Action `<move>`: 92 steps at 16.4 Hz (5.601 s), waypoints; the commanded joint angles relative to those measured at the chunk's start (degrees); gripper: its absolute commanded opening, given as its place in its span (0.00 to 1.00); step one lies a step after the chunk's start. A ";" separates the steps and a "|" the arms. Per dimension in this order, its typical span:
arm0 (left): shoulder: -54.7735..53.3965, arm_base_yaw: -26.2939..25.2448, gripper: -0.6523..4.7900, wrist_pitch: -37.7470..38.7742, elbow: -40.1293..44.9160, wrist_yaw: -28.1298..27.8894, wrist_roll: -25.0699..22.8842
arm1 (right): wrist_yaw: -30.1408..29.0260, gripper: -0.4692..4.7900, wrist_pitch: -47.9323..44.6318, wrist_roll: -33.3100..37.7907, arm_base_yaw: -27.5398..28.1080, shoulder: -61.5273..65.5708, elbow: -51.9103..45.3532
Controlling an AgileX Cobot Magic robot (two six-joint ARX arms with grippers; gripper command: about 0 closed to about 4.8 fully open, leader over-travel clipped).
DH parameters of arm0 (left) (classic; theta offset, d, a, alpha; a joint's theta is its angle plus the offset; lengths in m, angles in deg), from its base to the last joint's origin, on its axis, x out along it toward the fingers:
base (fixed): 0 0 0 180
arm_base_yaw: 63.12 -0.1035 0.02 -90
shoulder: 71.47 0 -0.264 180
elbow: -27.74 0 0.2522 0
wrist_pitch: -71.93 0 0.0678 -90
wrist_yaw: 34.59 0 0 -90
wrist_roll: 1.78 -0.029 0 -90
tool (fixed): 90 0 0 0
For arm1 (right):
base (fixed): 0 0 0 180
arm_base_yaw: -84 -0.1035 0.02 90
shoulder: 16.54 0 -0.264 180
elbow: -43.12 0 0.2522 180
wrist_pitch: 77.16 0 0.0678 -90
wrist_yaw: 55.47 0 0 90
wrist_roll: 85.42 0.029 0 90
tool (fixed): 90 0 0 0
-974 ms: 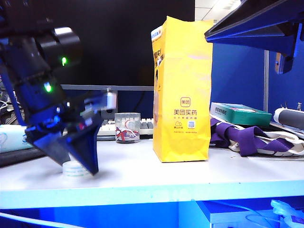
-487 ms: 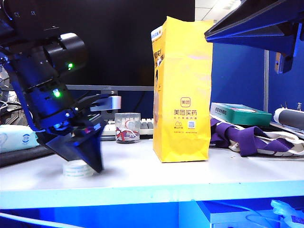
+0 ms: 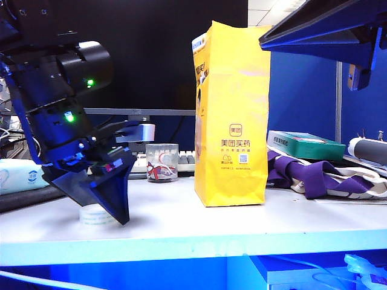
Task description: Pick up the transparent tape and throw it into the yellow paper bag.
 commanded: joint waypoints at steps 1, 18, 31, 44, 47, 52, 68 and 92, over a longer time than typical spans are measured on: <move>-1.42 -0.02 1.00 9.66 1.31 -0.94 0.74 | 0.02 0.10 -0.98 -0.26 0.02 -0.04 0.28; -1.33 0.00 0.55 12.59 -1.79 -2.23 -1.42 | 0.02 0.10 -1.18 -0.28 0.02 -0.04 0.28; 2.99 0.24 0.55 30.14 -43.32 1.33 -2.56 | 0.07 0.10 -4.39 -0.66 0.17 -0.04 0.31; 3.32 1.79 0.55 10.88 -51.06 17.46 -6.19 | 29.73 0.08 -20.22 -11.17 0.17 -0.07 13.31; 0.81 1.79 0.55 6.84 -51.06 22.25 -6.34 | 36.44 0.08 -8.33 -18.73 0.17 0.09 19.61; -5.31 1.81 0.55 -2.38 -51.08 29.64 -5.90 | 35.39 0.08 -4.46 -19.32 0.11 0.17 21.11; 0.55 2.01 1.00 5.25 -51.49 18.18 -5.97 | 35.50 0.08 -3.67 -19.74 0.17 -0.63 21.11; 71.01 1.99 1.00 27.63 -2.38 -16.20 6.86 | 36.89 0.08 8.31 -9.11 0.04 -33.94 5.25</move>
